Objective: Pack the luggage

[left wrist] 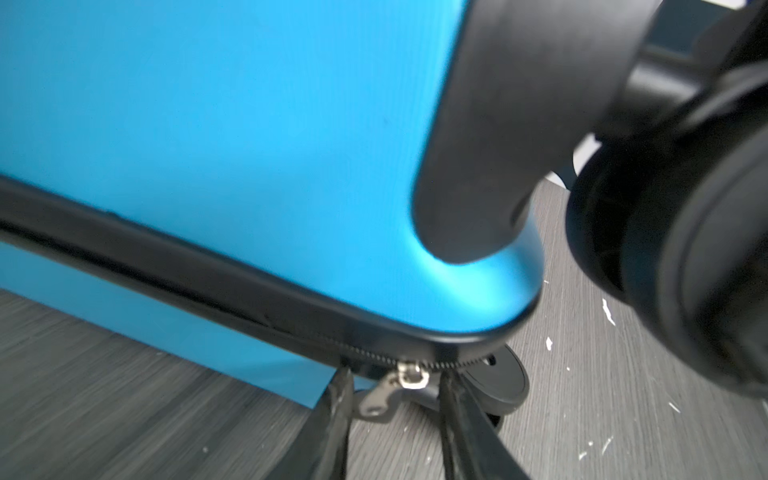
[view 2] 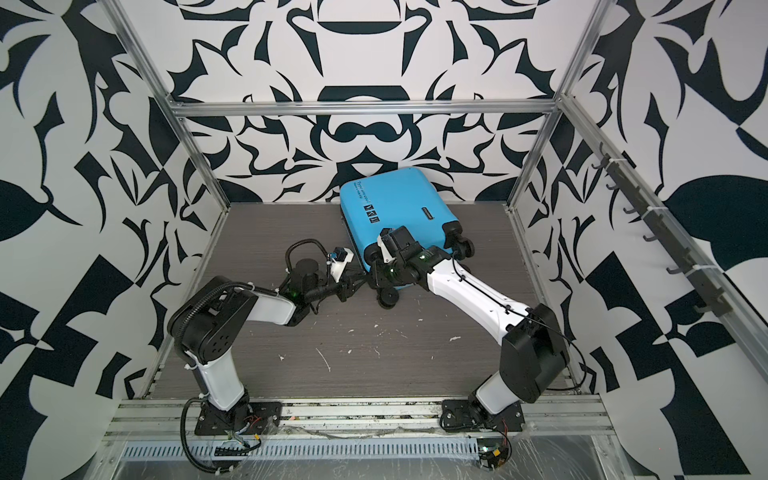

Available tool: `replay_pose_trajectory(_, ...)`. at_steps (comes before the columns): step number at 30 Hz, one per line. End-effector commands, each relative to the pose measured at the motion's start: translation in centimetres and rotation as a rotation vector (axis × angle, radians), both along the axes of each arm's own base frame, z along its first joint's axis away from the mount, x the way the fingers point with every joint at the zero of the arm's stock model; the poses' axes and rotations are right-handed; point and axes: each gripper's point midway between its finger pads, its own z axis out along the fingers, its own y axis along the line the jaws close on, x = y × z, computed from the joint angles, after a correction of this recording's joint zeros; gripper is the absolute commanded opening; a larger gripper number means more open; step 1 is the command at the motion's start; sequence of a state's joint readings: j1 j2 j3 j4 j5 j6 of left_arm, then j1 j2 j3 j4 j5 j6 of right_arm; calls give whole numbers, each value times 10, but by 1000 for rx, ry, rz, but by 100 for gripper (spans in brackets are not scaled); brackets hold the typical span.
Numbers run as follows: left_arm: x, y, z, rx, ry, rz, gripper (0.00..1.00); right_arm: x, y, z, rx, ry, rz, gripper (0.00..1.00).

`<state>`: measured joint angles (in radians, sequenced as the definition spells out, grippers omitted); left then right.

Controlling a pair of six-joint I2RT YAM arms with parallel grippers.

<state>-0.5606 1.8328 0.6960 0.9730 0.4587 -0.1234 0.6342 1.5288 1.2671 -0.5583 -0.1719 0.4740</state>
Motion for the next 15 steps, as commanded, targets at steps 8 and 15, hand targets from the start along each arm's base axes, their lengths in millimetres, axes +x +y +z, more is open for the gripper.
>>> replay_pose_trajectory(8, 10, -9, -6, 13, 3, 5, 34, 18, 23, 74, 128, -189, 72, 0)
replay_pose_trajectory(15, 10, -17, -10, 26, 12, 11, 24, 18, 26, 73, 143, -181, 72, 0)
